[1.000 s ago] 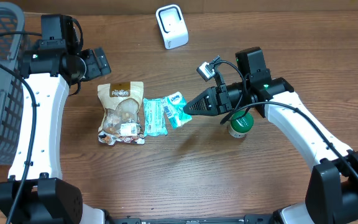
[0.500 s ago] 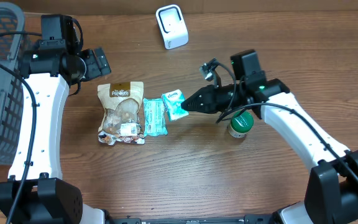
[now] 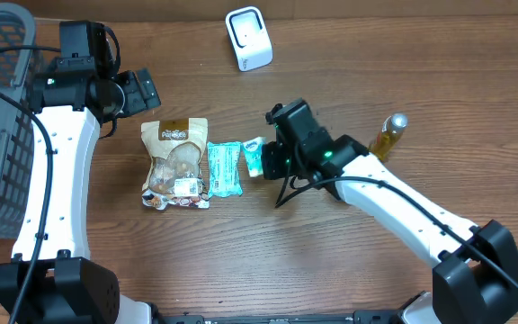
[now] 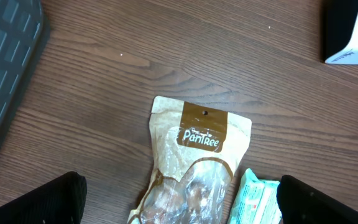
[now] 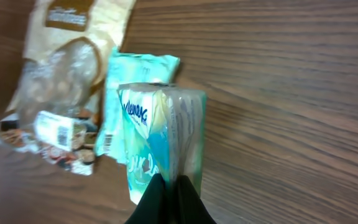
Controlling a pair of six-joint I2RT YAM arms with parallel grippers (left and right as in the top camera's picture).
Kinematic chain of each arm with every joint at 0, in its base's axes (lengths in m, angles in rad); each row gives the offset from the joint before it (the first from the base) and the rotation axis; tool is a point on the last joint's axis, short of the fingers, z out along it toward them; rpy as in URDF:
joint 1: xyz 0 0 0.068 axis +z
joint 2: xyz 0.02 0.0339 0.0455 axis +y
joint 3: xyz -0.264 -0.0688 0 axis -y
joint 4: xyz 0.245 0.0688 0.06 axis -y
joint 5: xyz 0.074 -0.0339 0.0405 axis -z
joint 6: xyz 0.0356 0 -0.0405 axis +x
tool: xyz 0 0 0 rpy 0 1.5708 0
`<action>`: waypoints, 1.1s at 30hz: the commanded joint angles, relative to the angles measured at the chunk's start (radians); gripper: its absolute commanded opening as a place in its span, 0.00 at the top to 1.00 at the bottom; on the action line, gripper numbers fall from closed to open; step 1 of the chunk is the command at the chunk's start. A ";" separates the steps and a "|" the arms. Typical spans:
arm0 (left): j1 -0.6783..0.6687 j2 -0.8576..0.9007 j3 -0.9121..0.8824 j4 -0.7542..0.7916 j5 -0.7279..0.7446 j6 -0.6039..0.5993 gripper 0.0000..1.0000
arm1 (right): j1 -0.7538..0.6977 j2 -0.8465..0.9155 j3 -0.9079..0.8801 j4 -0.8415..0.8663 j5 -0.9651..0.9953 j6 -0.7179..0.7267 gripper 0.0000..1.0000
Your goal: Scan the item barcode
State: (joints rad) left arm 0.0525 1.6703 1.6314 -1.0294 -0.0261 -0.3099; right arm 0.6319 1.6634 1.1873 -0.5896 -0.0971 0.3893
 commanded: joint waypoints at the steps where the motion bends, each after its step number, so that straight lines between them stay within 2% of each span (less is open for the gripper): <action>1: -0.007 -0.002 0.009 0.001 -0.003 0.008 0.00 | 0.002 -0.031 0.004 -0.015 0.128 0.030 0.96; 6: -0.007 -0.002 0.009 0.001 -0.003 0.008 0.00 | 0.001 -0.031 0.004 -0.064 0.260 0.029 0.96; 18: -0.007 -0.002 0.009 0.001 -0.003 0.008 0.01 | 0.001 -0.031 0.004 -0.068 0.404 0.026 0.96; 30: -0.007 -0.002 0.009 0.001 -0.003 0.008 0.00 | 0.001 -0.031 0.006 -0.071 0.402 0.026 0.95; 33: -0.007 -0.002 0.009 0.001 -0.003 0.008 0.00 | -0.005 -0.031 0.082 -0.127 0.399 -0.012 0.97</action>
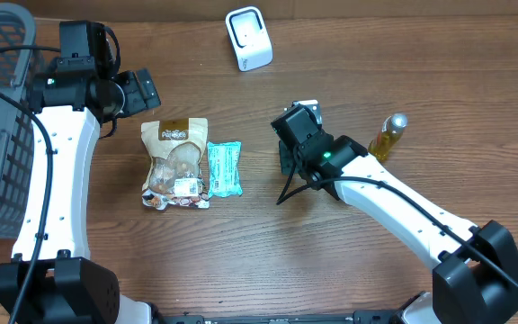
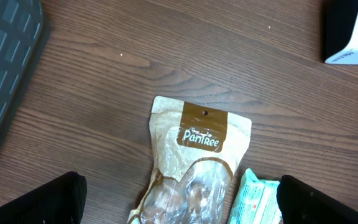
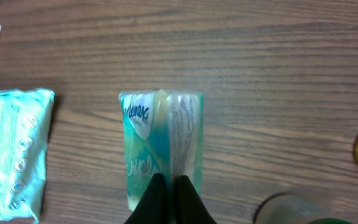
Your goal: Scan the item barcode
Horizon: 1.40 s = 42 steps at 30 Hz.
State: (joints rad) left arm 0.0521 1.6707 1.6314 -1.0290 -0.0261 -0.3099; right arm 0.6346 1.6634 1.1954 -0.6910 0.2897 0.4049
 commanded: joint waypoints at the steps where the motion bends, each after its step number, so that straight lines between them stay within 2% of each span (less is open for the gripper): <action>1: -0.007 -0.002 0.009 0.000 -0.003 0.008 0.00 | -0.015 -0.031 0.127 -0.072 0.012 -0.042 0.97; 5: -0.007 -0.002 0.009 0.000 -0.003 0.008 0.01 | -0.067 -0.031 0.396 -0.246 0.001 -0.098 0.97; 9: -0.007 -0.002 0.009 0.000 -0.003 0.008 0.01 | -0.095 -0.031 0.729 -0.299 -0.018 -0.235 0.97; 14: -0.007 -0.002 0.009 0.001 -0.003 0.008 0.00 | -0.091 -0.024 0.772 -0.182 -0.016 -0.336 0.96; 17: -0.007 -0.002 0.009 0.000 -0.003 0.008 0.01 | -0.091 0.005 0.772 -0.172 -0.010 -0.336 0.96; 20: -0.007 -0.002 0.009 0.000 -0.003 0.008 0.00 | -0.102 0.051 0.769 -0.211 -0.010 -0.327 0.75; 22: -0.007 -0.002 0.009 0.001 -0.003 0.008 0.00 | -0.110 0.089 0.753 -0.232 -0.014 -0.327 0.53; 24: -0.007 -0.002 0.009 0.001 -0.003 0.008 0.00 | -0.114 0.122 0.748 -0.257 -0.014 -0.327 0.36; 26: -0.007 -0.002 0.009 0.000 -0.003 0.008 0.00 | -0.125 0.172 0.748 -0.293 -0.014 -0.292 0.31; 34: -0.007 -0.002 0.009 0.000 -0.003 0.008 0.00 | -0.238 0.331 0.748 -0.286 -0.038 -0.033 0.25; 37: -0.007 -0.002 0.009 0.001 -0.003 0.008 0.00 | -0.298 0.411 0.748 -0.244 -0.194 -0.025 0.23; 42: -0.007 -0.002 0.009 0.001 -0.003 0.008 0.00 | -0.343 0.520 0.748 -0.193 -0.293 0.134 0.17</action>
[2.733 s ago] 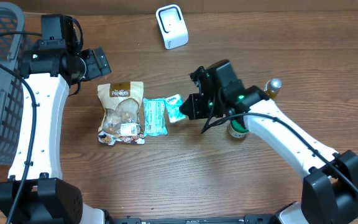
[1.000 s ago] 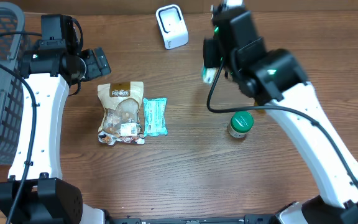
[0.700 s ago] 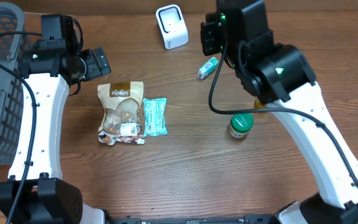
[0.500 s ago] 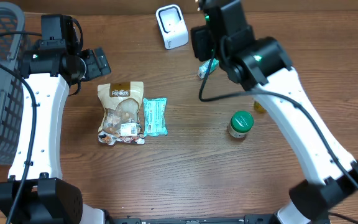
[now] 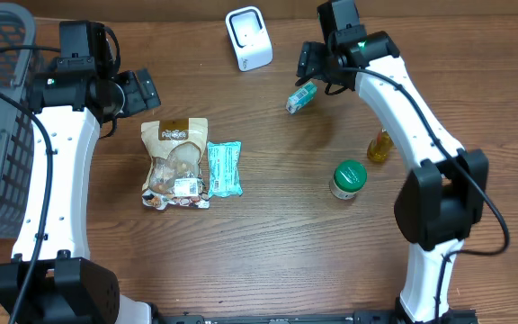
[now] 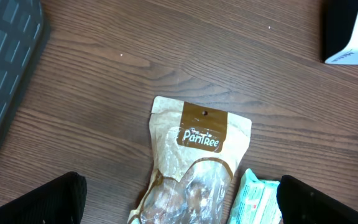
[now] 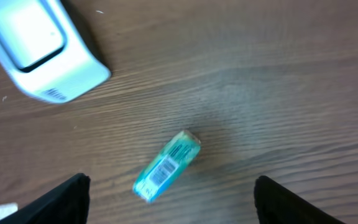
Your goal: Scan the item barcode
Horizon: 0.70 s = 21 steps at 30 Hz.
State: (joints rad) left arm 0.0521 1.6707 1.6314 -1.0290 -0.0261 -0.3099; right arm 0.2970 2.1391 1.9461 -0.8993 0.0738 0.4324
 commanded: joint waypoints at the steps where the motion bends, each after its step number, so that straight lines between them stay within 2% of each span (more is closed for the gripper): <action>1: -0.007 -0.003 0.009 0.001 -0.003 0.008 0.01 | -0.005 0.066 -0.002 0.031 -0.077 0.119 0.17; 5: -0.007 -0.002 0.009 0.001 -0.003 0.008 0.01 | 0.018 0.142 -0.002 0.093 -0.075 0.129 0.17; 9: -0.007 -0.002 0.009 0.001 -0.003 0.008 0.00 | 0.022 0.197 -0.002 0.098 -0.042 0.222 0.21; 10: -0.007 -0.002 0.009 0.001 -0.003 0.008 0.01 | 0.022 0.202 -0.002 0.098 -0.043 0.227 0.25; 12: -0.007 -0.002 0.009 0.001 -0.003 0.008 0.00 | 0.024 0.202 -0.002 0.090 -0.048 0.226 0.46; 18: -0.007 -0.002 0.009 0.001 -0.003 0.008 0.00 | 0.024 0.202 -0.002 0.002 -0.077 0.219 0.73; 19: -0.007 -0.002 0.009 0.001 -0.003 0.008 0.00 | 0.024 0.202 -0.002 -0.020 -0.080 0.176 0.78; 21: -0.007 -0.002 0.009 0.001 -0.003 0.008 0.00 | 0.024 0.199 -0.002 -0.044 -0.103 0.108 0.78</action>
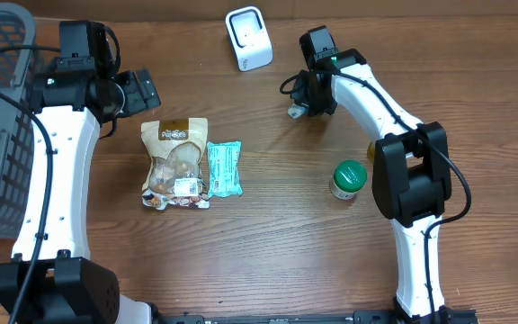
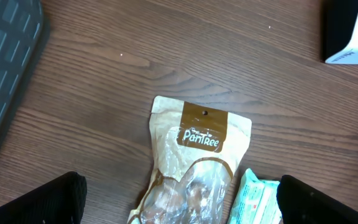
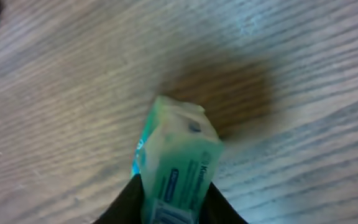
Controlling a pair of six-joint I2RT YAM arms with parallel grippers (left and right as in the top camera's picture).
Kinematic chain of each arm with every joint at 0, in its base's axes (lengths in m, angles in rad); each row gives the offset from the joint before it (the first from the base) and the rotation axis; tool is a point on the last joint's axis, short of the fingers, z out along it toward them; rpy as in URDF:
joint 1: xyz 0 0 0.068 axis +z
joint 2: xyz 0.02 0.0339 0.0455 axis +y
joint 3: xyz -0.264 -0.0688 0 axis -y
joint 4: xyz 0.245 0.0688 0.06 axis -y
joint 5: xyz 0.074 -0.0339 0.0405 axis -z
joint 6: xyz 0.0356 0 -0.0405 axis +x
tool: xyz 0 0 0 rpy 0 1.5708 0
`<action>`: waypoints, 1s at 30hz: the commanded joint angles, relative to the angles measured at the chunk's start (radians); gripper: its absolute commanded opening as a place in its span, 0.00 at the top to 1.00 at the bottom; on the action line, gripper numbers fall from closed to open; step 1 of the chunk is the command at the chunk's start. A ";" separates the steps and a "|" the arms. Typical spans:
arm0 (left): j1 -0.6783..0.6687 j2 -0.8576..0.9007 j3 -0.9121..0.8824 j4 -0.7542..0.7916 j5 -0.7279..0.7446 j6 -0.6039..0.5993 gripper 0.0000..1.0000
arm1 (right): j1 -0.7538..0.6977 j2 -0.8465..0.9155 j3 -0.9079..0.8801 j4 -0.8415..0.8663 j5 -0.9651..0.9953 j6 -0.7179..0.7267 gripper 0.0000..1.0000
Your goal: Scan the item barcode
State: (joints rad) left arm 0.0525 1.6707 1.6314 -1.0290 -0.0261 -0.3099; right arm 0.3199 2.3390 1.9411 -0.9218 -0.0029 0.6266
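A small teal Kleenex tissue pack stands between the dark fingers of my right gripper, which is shut on it just above the wood. From overhead the pack peeks out under that gripper, right of the white barcode scanner. My left gripper hangs open and empty over the top of the Pantree snack bag; its fingertips show at the lower corners of the left wrist view. The scanner is in that view's top right corner.
A teal wipes pack lies beside the snack bag. A green-lidded jar stands at the right, with an oil bottle mostly hidden behind my right arm. A grey basket fills the left edge.
My right gripper was open high above the tissue pack lying on the table. It is now low and shut around the pack. The left arm has not moved.
My right gripper held the tissue pack beside the wipes pack, then over bare wood further right. Later the pack lay loose on the table near the scanner with the gripper open above it. Now the gripper grips the pack again there.
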 commanded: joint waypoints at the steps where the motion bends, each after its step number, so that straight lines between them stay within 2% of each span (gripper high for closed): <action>1: -0.007 -0.002 0.009 0.001 -0.003 0.008 0.00 | 0.001 -0.003 0.004 -0.043 -0.039 -0.106 0.78; 6: -0.007 -0.002 0.009 0.000 -0.003 0.008 0.01 | 0.002 -0.039 0.005 -0.166 -0.046 -0.148 0.79; 15: -0.007 -0.002 0.009 0.001 -0.003 0.008 0.00 | 0.068 -0.116 0.005 -0.291 -0.077 -0.406 0.78; 20: -0.007 -0.002 0.009 0.000 -0.003 0.008 0.00 | 0.107 -0.116 0.005 -0.319 -0.074 -0.423 0.77; 22: -0.007 -0.002 0.009 0.001 -0.003 0.008 0.01 | 0.126 -0.116 0.005 -0.310 -0.074 -0.423 0.67; 27: -0.007 -0.002 0.009 0.000 -0.003 0.008 0.01 | 0.152 -0.116 0.005 -0.301 -0.071 -0.422 0.48; 30: -0.007 -0.002 0.009 0.001 -0.003 0.008 0.01 | 0.151 -0.116 0.005 -0.272 0.000 -0.414 0.47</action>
State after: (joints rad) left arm 0.0525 1.6707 1.6314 -1.0290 -0.0261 -0.3099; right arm 0.4690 2.2654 1.9419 -1.2190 -0.0616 0.2092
